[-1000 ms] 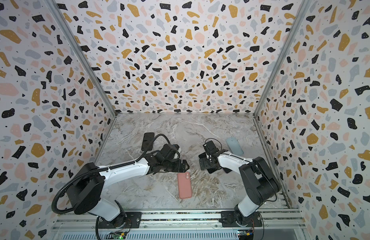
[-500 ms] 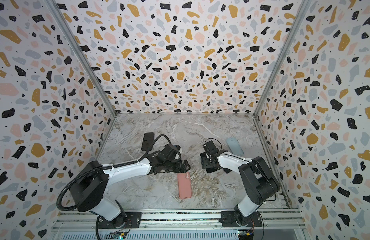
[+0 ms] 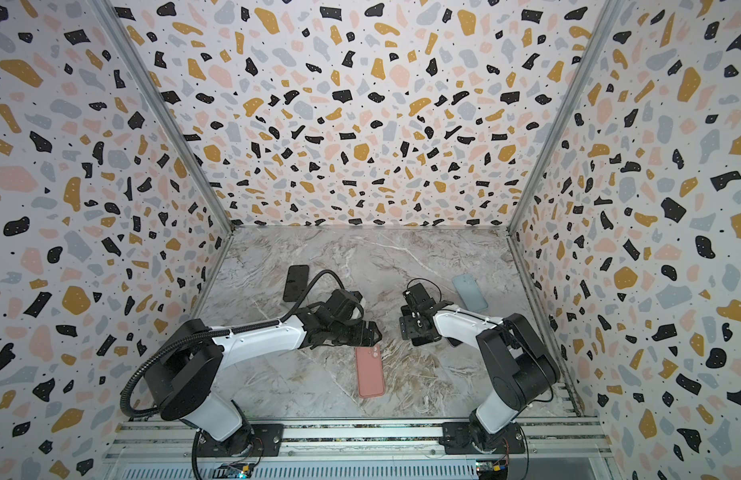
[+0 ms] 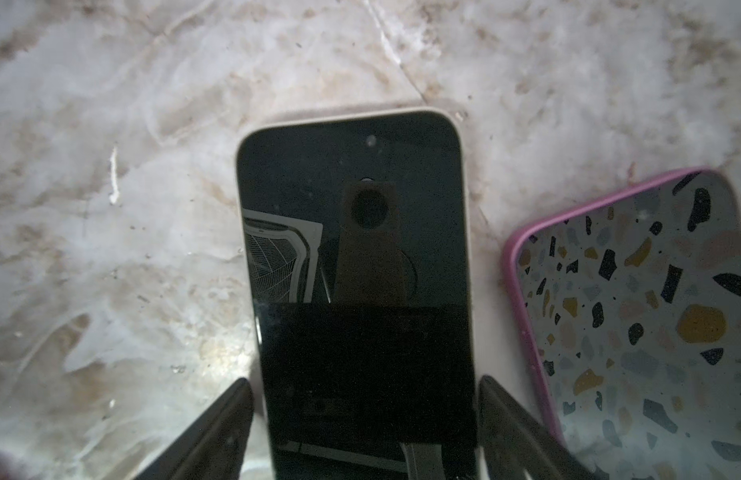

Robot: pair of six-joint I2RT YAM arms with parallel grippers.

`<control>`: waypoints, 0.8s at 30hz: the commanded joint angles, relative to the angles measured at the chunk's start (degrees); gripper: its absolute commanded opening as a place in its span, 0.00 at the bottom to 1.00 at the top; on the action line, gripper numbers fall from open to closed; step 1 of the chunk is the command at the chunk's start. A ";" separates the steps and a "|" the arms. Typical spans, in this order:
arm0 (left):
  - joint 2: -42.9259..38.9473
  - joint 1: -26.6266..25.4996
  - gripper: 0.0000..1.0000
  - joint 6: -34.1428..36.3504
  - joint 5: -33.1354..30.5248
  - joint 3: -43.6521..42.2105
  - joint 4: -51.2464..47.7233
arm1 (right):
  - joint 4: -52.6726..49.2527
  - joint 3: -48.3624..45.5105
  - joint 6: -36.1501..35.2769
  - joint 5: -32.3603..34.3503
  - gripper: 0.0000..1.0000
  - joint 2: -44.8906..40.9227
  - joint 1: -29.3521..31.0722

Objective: Put the phone into the phone case
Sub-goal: 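Lift the phone with the right gripper while the left gripper approaches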

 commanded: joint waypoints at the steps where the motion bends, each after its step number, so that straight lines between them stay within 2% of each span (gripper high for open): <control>1: 0.42 -0.39 0.92 -0.01 0.78 0.38 1.62 | -7.04 -1.26 2.30 -0.43 0.79 1.01 0.42; 3: 0.41 -0.41 0.92 -0.03 0.90 0.38 1.60 | -6.75 -1.06 2.67 -0.11 0.71 0.97 0.40; 7: 0.41 -0.40 0.92 -0.17 1.22 0.95 1.50 | -5.19 -1.50 2.53 -0.67 0.64 -1.49 0.50; 15: 2.54 -0.26 0.90 -0.46 5.18 4.43 3.84 | -4.08 -2.06 2.51 -2.44 0.56 -6.02 0.81; 24: 9.45 1.30 0.82 -1.87 12.23 8.34 11.13 | 1.69 -6.07 2.82 -9.08 0.49 -13.64 2.24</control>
